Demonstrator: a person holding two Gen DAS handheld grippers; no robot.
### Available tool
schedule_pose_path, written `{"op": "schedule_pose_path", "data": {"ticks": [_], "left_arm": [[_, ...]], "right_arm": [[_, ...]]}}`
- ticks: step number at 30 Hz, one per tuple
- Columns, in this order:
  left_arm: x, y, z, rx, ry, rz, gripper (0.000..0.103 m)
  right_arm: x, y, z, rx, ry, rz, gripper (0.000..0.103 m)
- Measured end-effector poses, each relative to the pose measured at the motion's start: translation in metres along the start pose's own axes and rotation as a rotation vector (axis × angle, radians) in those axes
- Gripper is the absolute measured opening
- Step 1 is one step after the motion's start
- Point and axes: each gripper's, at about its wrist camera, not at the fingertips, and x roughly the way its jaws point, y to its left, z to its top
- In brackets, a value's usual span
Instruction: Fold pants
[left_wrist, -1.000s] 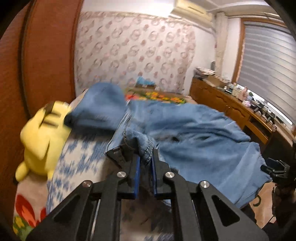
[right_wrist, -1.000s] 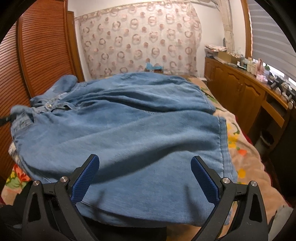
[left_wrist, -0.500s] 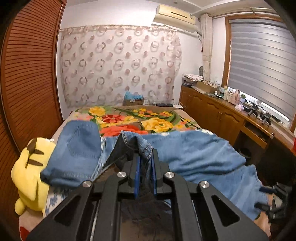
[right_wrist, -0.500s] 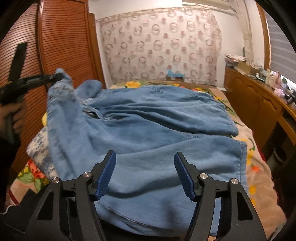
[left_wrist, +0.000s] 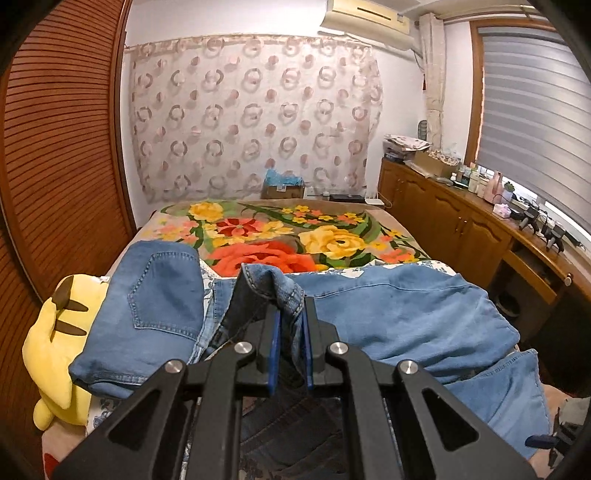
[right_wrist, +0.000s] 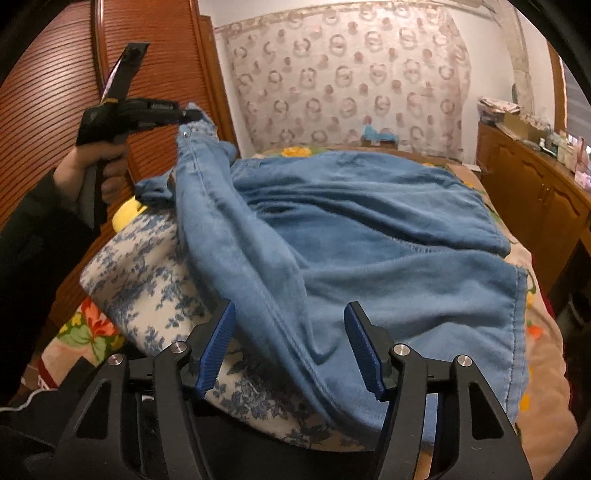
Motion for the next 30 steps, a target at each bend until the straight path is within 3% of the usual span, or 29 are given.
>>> {"op": "schedule_pose_path", "data": {"ticks": [4, 10, 14, 16, 22, 30], "left_arm": [[0.002, 0.0, 0.001, -0.016, 0.004, 0.009, 0.007], [-0.001, 0.008, 0.001, -0.051, 0.006, -0.004, 0.007], [-0.005, 0.011, 0.003, -0.056, -0.003, -0.011, 0.007], [-0.009, 0.013, 0.004, -0.053, -0.009, -0.012, 0.007], [-0.017, 0.031, 0.006, -0.076, -0.041, -0.024, 0.007], [-0.012, 0.043, 0.008, -0.099, -0.047, -0.036, 0.007]], "right_arm": [[0.011, -0.008, -0.012, 0.004, 0.057, -0.02, 0.041], [0.014, -0.019, -0.023, 0.003, 0.105, -0.026, 0.026], [0.013, -0.027, -0.024, -0.003, 0.107, -0.035, 0.007], [0.012, -0.028, -0.022, -0.015, 0.093, -0.041, 0.003], [0.004, -0.041, 0.013, -0.044, 0.001, -0.1, 0.001], [-0.001, -0.063, 0.09, -0.098, -0.124, -0.172, 0.001]]}}
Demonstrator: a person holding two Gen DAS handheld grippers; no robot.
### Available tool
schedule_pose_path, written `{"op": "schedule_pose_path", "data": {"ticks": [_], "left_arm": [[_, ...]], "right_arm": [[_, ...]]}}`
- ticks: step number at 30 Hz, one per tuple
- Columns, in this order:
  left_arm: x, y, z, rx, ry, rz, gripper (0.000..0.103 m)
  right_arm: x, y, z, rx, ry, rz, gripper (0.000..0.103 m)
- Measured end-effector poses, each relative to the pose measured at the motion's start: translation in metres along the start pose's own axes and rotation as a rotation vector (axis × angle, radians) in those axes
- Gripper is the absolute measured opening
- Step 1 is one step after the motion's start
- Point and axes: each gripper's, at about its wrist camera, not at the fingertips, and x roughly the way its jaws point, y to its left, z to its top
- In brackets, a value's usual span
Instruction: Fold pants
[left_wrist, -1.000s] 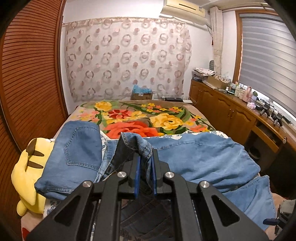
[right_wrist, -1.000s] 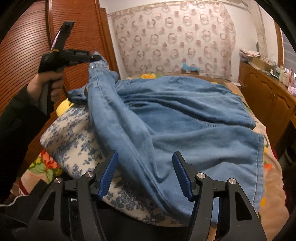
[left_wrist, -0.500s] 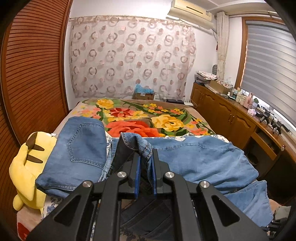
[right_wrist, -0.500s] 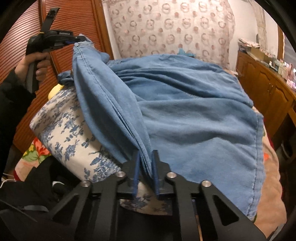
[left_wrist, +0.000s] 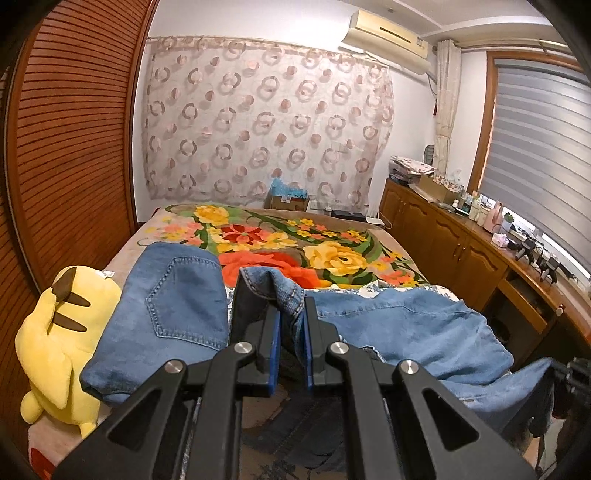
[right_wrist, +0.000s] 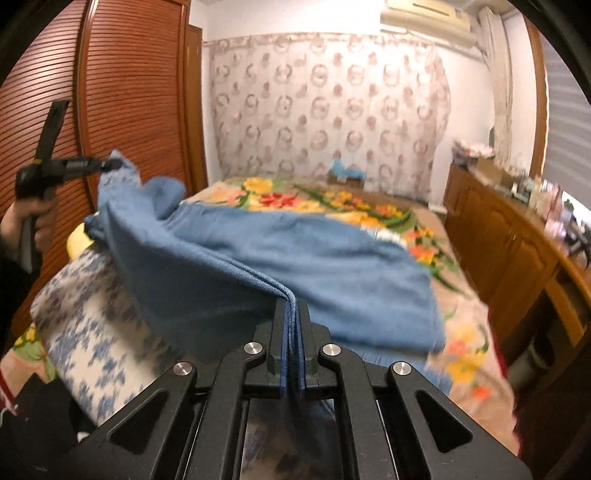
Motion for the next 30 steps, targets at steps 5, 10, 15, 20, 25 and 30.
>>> {"op": "schedule_pose_path", "data": {"ticks": [5, 10, 15, 20, 25, 30], "left_arm": [[0.01, 0.013, 0.014, -0.03, -0.012, -0.01, 0.007], [0.031, 0.021, 0.033, -0.028, -0.014, 0.011, 0.008], [0.057, 0.028, 0.042, -0.035, 0.003, 0.016, 0.008], [0.087, 0.036, 0.044, -0.047, 0.031, 0.029, 0.009], [0.119, 0.04, 0.039, -0.042, 0.073, 0.044, 0.01], [0.146, 0.044, 0.034, -0.027, 0.124, 0.06, 0.013]], "right_arm": [[0.015, -0.006, 0.037, -0.05, -0.044, -0.026, 0.001], [0.035, -0.014, 0.077, -0.093, -0.089, -0.057, 0.001], [0.06, -0.016, 0.105, -0.165, -0.105, -0.098, 0.001], [0.095, -0.026, 0.119, -0.217, -0.085, -0.129, 0.001], [0.138, -0.04, 0.119, -0.224, -0.032, -0.138, 0.001], [0.188, -0.053, 0.115, -0.227, 0.047, -0.136, 0.001]]}}
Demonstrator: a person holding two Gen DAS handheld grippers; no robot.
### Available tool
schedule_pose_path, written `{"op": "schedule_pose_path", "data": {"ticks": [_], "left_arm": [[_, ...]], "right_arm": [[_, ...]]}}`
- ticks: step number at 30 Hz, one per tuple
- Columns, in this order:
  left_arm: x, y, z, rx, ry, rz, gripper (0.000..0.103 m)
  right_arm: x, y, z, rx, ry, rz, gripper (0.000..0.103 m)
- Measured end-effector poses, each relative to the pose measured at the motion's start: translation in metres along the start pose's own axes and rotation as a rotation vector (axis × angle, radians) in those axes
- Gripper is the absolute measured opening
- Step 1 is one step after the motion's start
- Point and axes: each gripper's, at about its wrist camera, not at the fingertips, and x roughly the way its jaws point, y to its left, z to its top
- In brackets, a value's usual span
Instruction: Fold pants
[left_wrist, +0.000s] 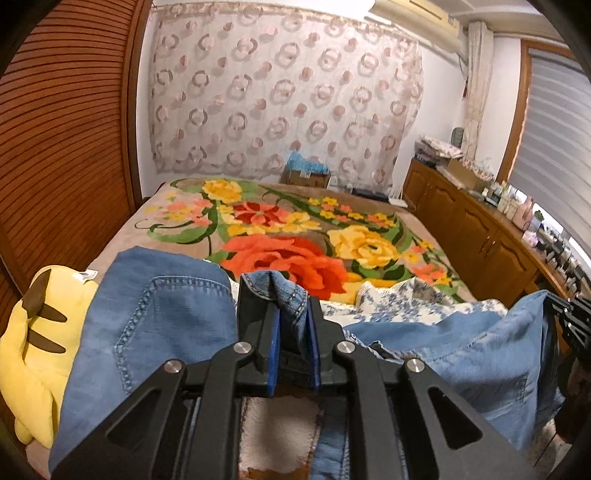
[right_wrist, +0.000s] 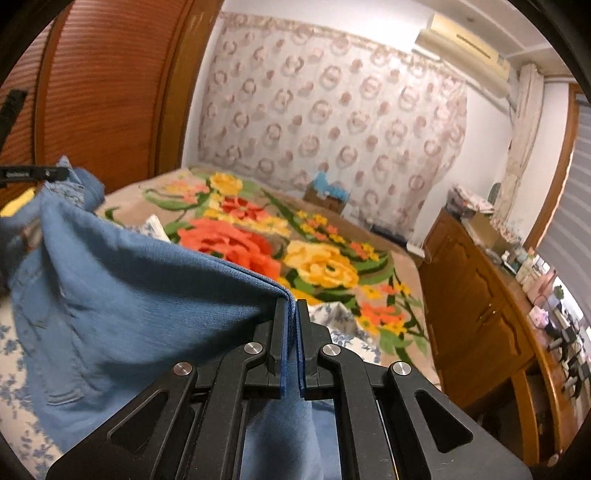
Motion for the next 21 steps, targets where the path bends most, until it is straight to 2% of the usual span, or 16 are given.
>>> {"op": "schedule_pose_path", "data": {"ticks": [3, 5, 7, 10, 14, 18, 20, 21], "left_arm": [[0.009, 0.001, -0.003, 0.005, 0.027, 0.0, 0.015], [0.009, 0.003, -0.005, 0.009, 0.032, -0.001, 0.021], [0.006, 0.005, -0.007, 0.017, 0.038, 0.007, 0.036], [-0.005, 0.007, -0.01, 0.034, 0.026, 0.013, 0.051], [-0.016, 0.008, -0.016, 0.049, 0.031, 0.001, 0.054], [-0.024, -0.002, -0.025, 0.086, 0.033, -0.007, 0.054], [-0.029, -0.007, -0.033, 0.096, 0.037, -0.021, 0.054], [-0.032, -0.01, -0.037, 0.1, 0.038, -0.03, 0.054]], "right_arm": [[0.025, -0.003, -0.003, -0.005, 0.032, 0.003, 0.001], [0.037, -0.001, -0.005, -0.015, 0.048, 0.002, 0.001], [0.051, 0.0, -0.007, -0.035, 0.069, -0.008, 0.001], [0.067, 0.001, -0.01, -0.045, 0.097, -0.015, 0.001], [0.08, -0.003, -0.014, -0.042, 0.134, -0.026, 0.001], [0.083, -0.015, -0.016, 0.021, 0.156, 0.002, 0.002], [0.077, -0.018, -0.014, 0.048, 0.159, 0.007, 0.018], [0.073, -0.02, -0.014, 0.06, 0.156, 0.007, 0.021]]}}
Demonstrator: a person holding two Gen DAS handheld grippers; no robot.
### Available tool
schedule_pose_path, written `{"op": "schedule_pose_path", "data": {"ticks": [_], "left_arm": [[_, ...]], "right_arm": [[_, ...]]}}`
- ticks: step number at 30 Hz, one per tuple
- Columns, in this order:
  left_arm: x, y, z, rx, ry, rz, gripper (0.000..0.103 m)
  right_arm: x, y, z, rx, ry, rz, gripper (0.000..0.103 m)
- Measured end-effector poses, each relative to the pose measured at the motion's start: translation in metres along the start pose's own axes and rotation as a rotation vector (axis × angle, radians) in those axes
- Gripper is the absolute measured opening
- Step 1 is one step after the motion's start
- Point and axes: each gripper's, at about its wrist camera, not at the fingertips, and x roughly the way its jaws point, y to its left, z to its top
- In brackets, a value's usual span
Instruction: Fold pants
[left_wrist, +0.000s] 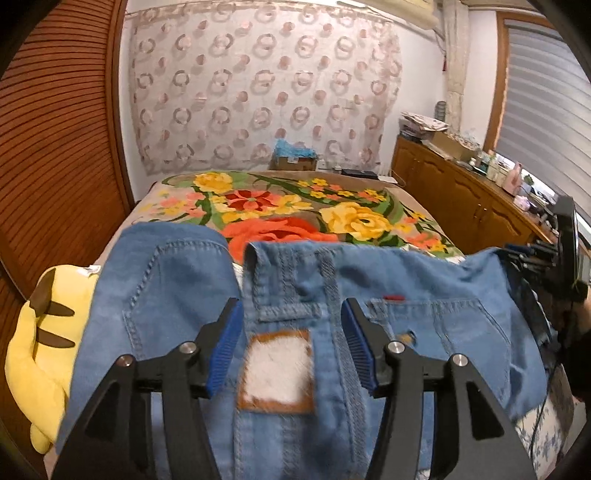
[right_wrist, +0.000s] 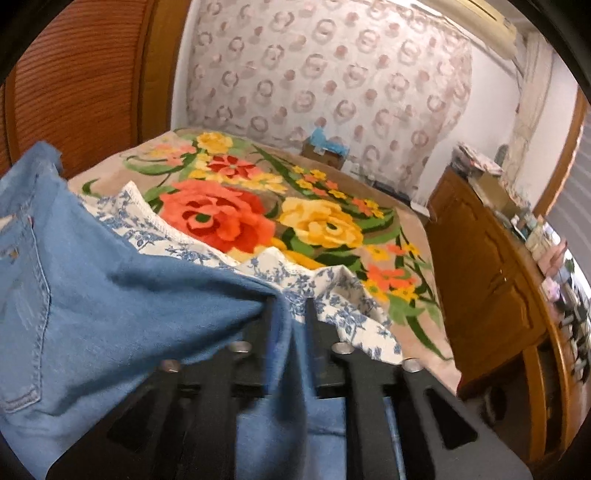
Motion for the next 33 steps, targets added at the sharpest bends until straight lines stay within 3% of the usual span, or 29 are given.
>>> {"op": "schedule_pose_path", "data": {"ticks": [4, 8, 12, 16, 24, 33], "left_arm": [[-0.008, -0.015, -0.013, 0.034, 0.006, -0.023, 0.054], [-0.015, -0.03, -0.032, 0.053, -0.002, -0.062, 0.054], [-0.005, -0.049, -0.05, 0.091, 0.058, -0.094, 0.054], [0.003, -0.062, -0.062, 0.104, 0.101, -0.127, 0.054], [0.014, -0.077, -0.073, 0.135, 0.162, -0.143, 0.06], [0.015, -0.075, -0.077, 0.138, 0.156, -0.141, 0.062]], "right_arm": [[-0.023, -0.005, -0.007, 0.048, -0.009, 0.057, 0.034], [-0.059, -0.006, -0.029, 0.088, -0.014, 0.117, 0.035], [-0.082, 0.004, -0.052, 0.111, 0.0, 0.174, 0.036], [-0.098, 0.018, -0.069, 0.131, 0.005, 0.22, 0.051], [-0.098, 0.043, -0.082, 0.126, 0.04, 0.235, 0.055], [-0.075, 0.057, -0.096, 0.095, 0.12, 0.188, 0.055]]}}
